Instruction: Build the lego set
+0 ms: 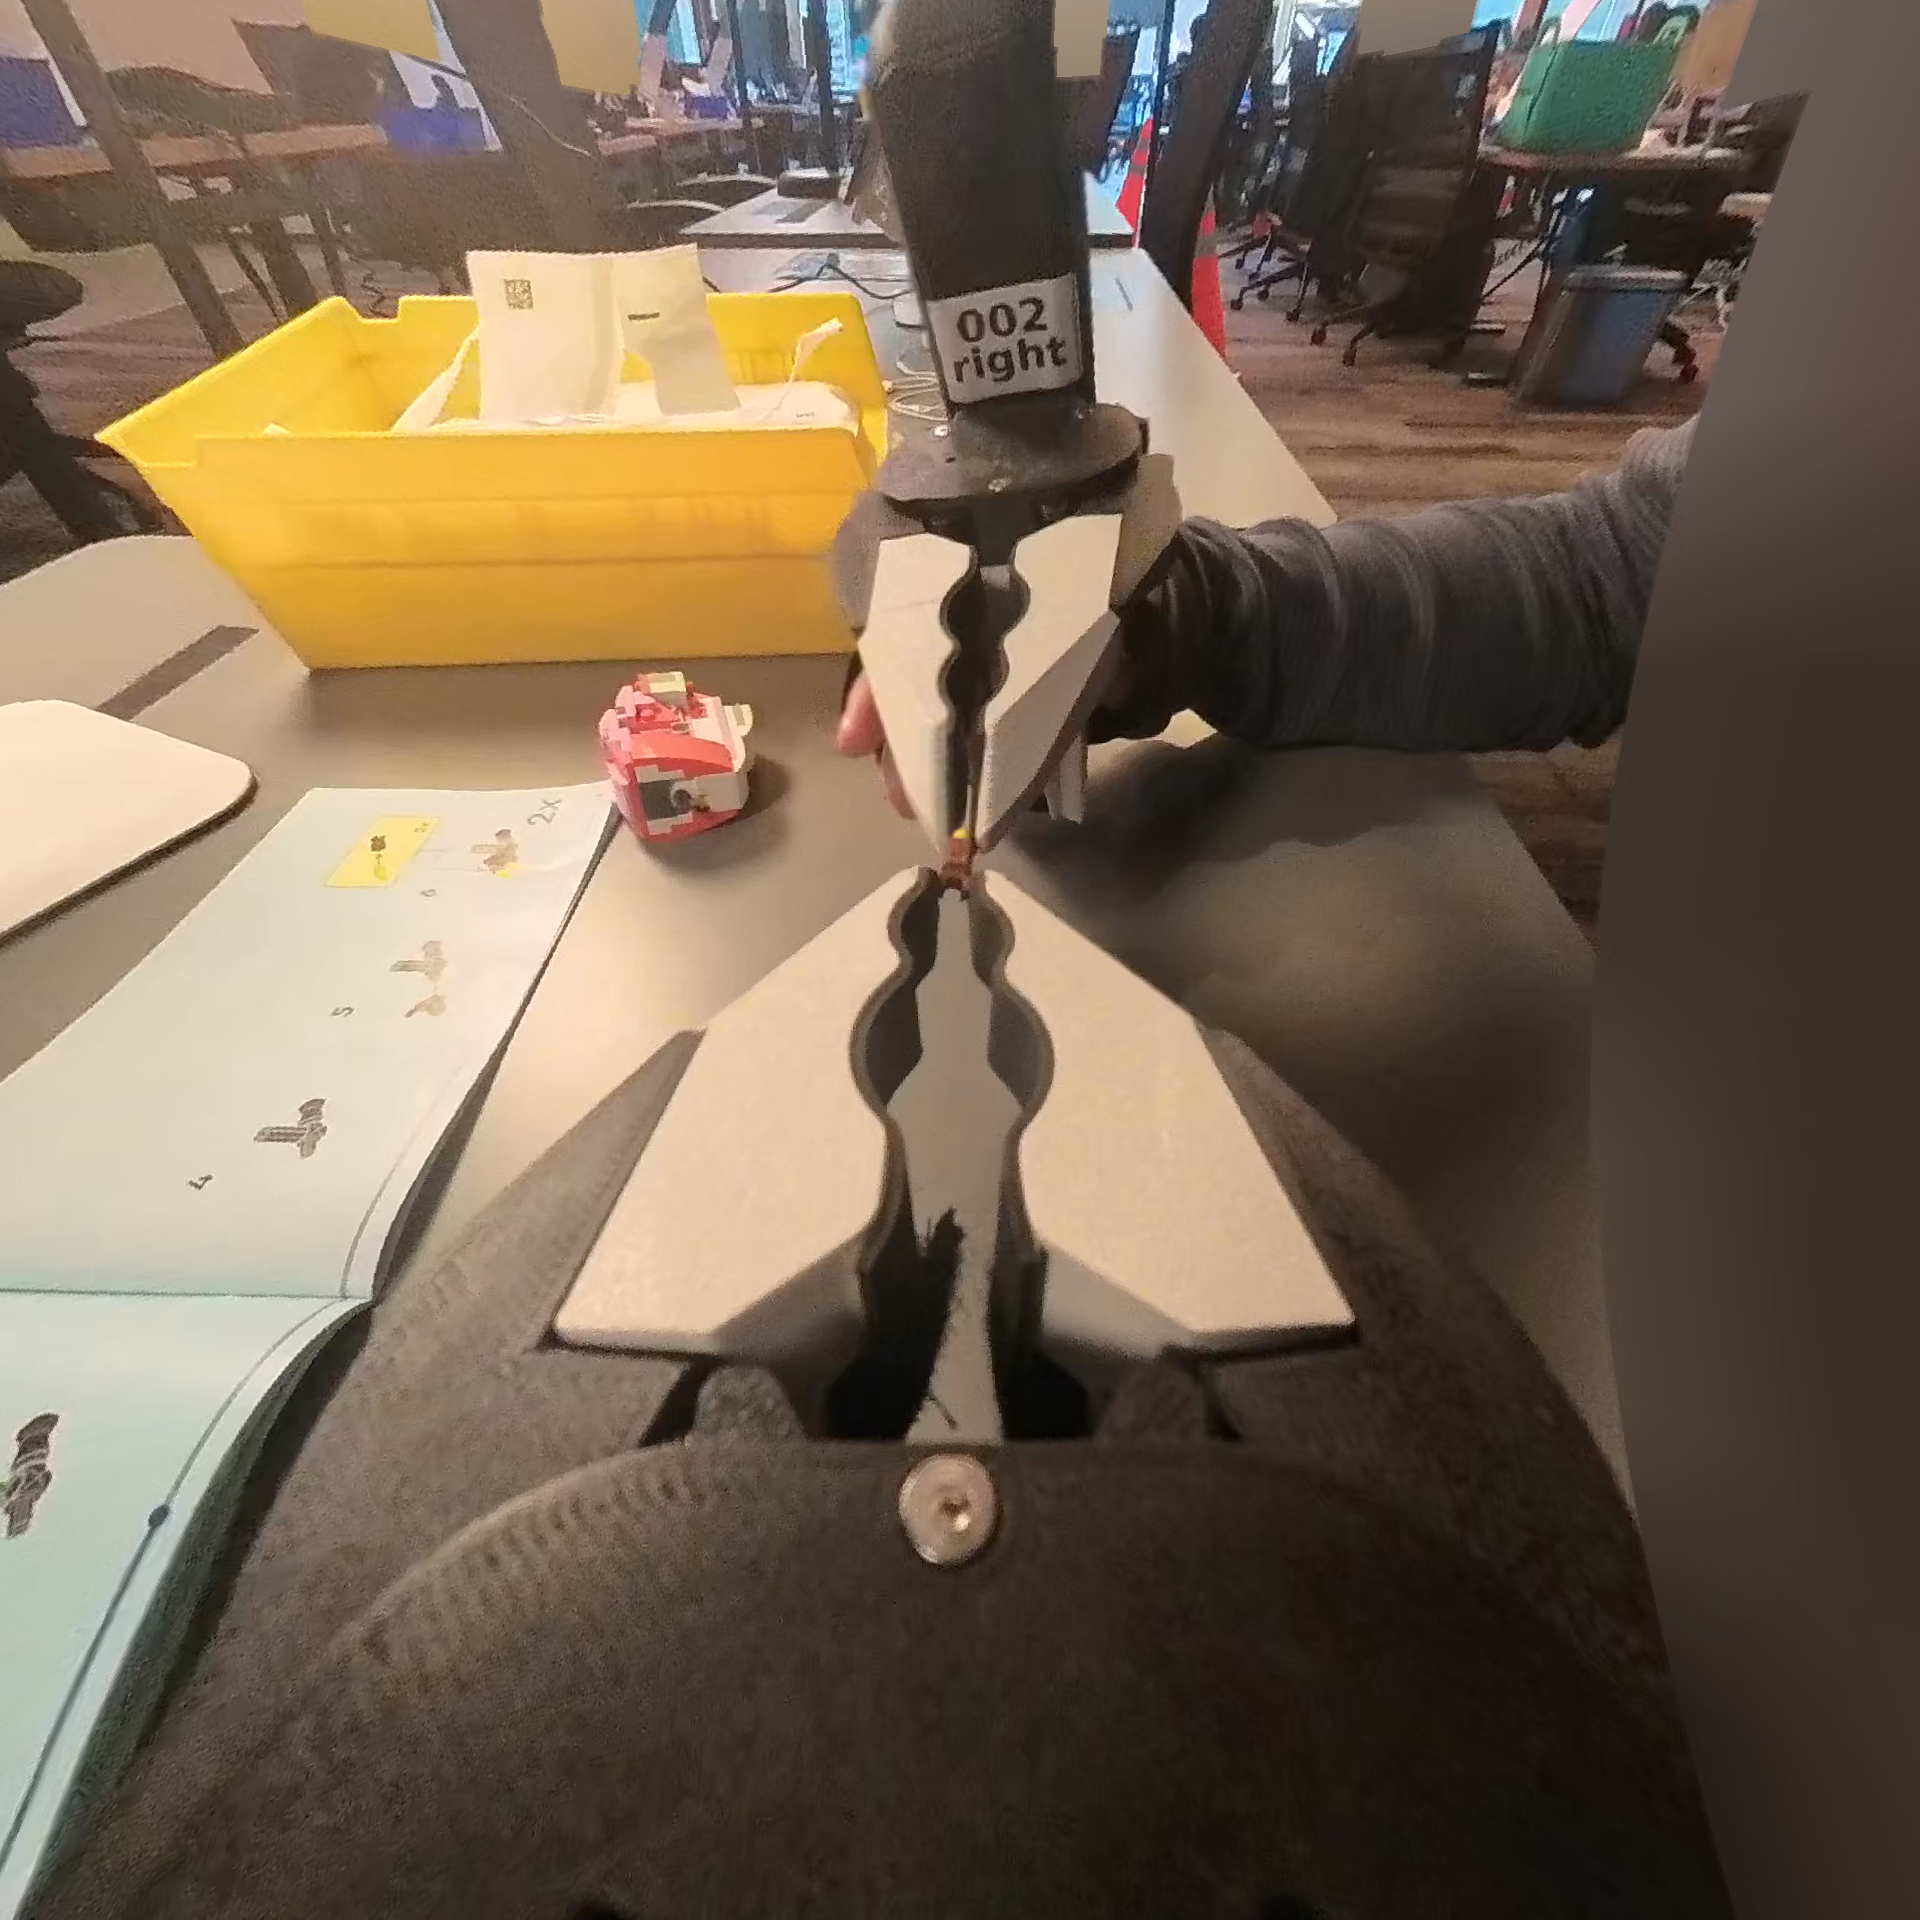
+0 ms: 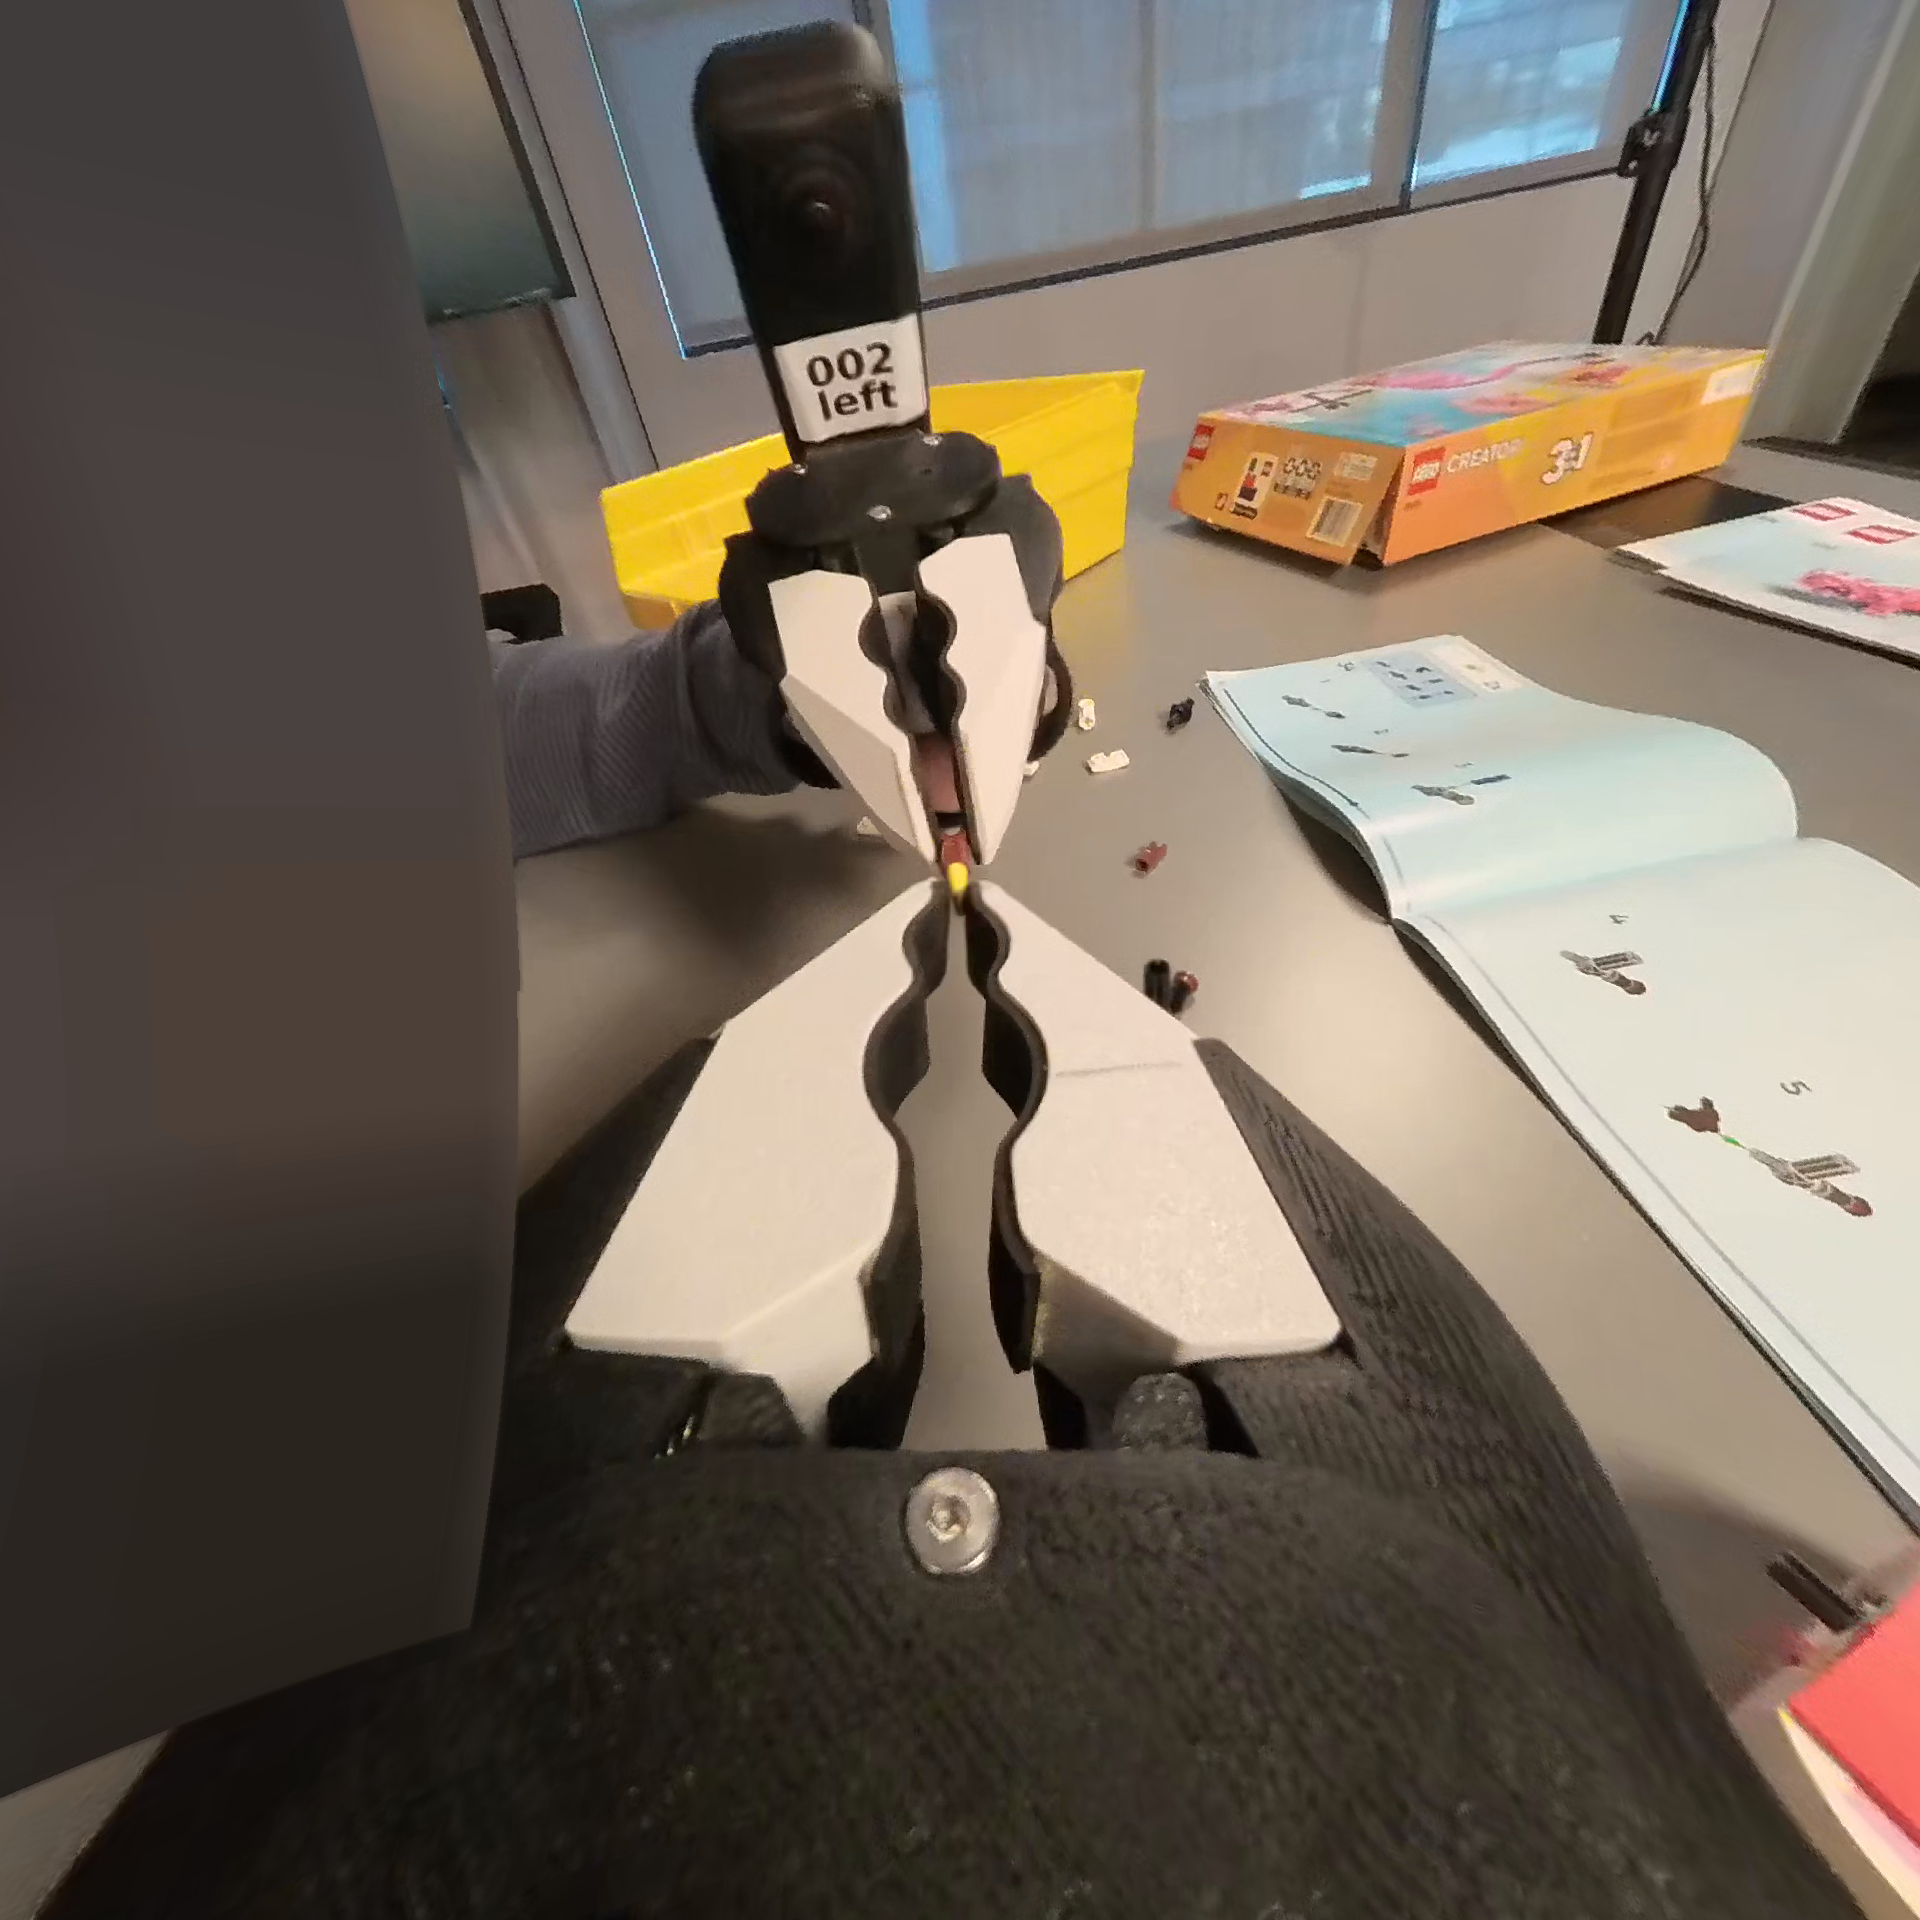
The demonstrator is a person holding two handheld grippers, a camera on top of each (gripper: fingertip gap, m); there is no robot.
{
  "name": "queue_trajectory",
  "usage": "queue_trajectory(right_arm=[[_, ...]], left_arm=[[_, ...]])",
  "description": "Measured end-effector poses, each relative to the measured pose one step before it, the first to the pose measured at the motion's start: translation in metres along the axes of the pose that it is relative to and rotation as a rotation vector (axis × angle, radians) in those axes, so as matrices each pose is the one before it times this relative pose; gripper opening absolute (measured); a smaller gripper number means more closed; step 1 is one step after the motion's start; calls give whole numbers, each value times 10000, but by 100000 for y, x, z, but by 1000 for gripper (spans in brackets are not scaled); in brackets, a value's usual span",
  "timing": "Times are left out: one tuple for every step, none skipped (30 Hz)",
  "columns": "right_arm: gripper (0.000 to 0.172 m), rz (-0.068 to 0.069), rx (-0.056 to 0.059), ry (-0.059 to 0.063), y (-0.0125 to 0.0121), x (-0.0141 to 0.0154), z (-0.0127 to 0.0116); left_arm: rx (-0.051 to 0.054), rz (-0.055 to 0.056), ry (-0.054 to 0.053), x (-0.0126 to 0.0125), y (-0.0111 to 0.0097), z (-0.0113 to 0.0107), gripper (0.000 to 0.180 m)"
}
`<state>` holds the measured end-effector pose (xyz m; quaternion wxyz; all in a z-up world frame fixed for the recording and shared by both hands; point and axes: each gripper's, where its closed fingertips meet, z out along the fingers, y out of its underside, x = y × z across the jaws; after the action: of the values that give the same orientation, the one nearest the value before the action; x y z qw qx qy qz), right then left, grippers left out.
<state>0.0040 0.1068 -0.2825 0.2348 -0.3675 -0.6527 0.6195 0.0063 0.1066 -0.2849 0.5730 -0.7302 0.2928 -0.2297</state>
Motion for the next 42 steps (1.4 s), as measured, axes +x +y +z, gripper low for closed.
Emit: queue_trajectory(right_arm=[[1,-108,-8,35,-30,-18,-4],[1,-114,-12,26,-12,-15,-41],[1,-74,-3,15,-4,-5,-19],[0,-33,15,25,-33,23,-17],[0,15,19,12,-48,19,12],[0,85,41,-35,-76,-46,27],[0,200,43,-90,-84,-72,-1],[0,292,29,-111,-99,-42,-18],[0,316,33,-102,-88,-22,-20],[0,340,50,-151,-90,-77,-28],[0,321,63,-121,-105,-41,-17],[0,293,41,-115,-71,-34,-15],[0,231,43,-94,-50,-27,-5],[0,125,38,-41,-42,9,6],[0,-14,3,7,-5,20,16],[0,-119,-43,52,52,16,33],[0,-175,-44,101,45,47,26],[0,-229,21,151,-36,88,9],[0,-257,78,169,-118,92,-2],[0,-271,81,159,-127,67,14],[5,-252,141,198,-215,147,-32],[13,-155,238,141,-368,158,-144],[17,-22,258,19,-425,84,-233],[18,43,280,1,-473,116,-267],[17,23,200,35,-358,150,-272],[16,-11,91,-2,-200,70,-216],[16,-12,15,-32,-92,-12,-139],[16,-25,5,-77,-53,-121,-41],[16,-31,16,-20,-58,-86,17],[16,-18,5,14,-10,-44,72],[16,-12,-4,-9,25,-76,115],[16,-18,6,9,52,-54,133],[16,-25,-15,54,81,18,140],[17,-41,-29,18,105,-44,133],[17,-76,-22,24,81,-52,141],[17,-115,7,34,17,-71,103],[17,-107,-32,13,56,-90,100],[16,-90,-72,-39,97,-149,76],[15,-57,-75,-52,104,-147,80],[15,-31,-43,-37,71,-98,59],[14,-22,-45,-35,100,-76,54],[13,-17,-44,-39,95,-62,37]], left_arm=[[30,-78,41,26,-33,-19,5],[7,-55,35,23,-7,29,5],[11,-32,15,15,-9,24,5],[10,5,-15,-32,-13,0,5],[19,17,-14,-11,-38,-26,5],[41,18,13,19,-71,-47,4],[48,21,18,45,-94,-24,4],[34,16,-6,16,-78,-20,4],[35,9,-12,-2,-93,-7,4],[54,62,-1,47,-96,-5,4],[44,68,-40,-4,-95,-7,4],[13,65,-27,8,-56,-8,4],[11,65,-31,-12,-54,-9,4],[6,46,-40,-25,-37,-11,4],[-9,7,-13,-17,5,-16,4],[-25,-46,25,5,53,-4,4],[-15,-72,16,-34,43,-10,4],[14,-114,-6,-77,-7,9,4],[53,-166,12,-74,-63,-20,4],[70,-231,58,-50,-88,-35,5],[99,-336,112,-54,-103,-85,5],[169,-477,213,9,-157,-103,4],[227,-545,266,27,-250,-147,4],[274,-484,290,87,-313,-159,4],[224,-453,363,250,-285,-136,4],[173,-374,268,189,-232,-100,4],[103,-222,109,21,-141,-68,4],[41,-99,27,-23,-49,-54,4],[0,-56,-50,-108,-6,-29,4],[-30,-16,-111,-189,26,-35,4],[-22,12,-107,-162,30,-38,4],[-31,6,-45,-74,41,-16,4],[-68,45,-81,-103,106,33,4],[-111,146,-104,-80,173,80,4],[-95,176,-40,62,148,123,5],[-75,181,-10,127,102,144,5],[-34,196,12,176,49,147,5],[-5,136,-16,103,-4,127,4],[-18,69,7,88,20,78,4],[4,49,22,72,1,43,5],[12,37,-6,9,-15,11,4],[20,48,-38,-34,-22,-18,4]])
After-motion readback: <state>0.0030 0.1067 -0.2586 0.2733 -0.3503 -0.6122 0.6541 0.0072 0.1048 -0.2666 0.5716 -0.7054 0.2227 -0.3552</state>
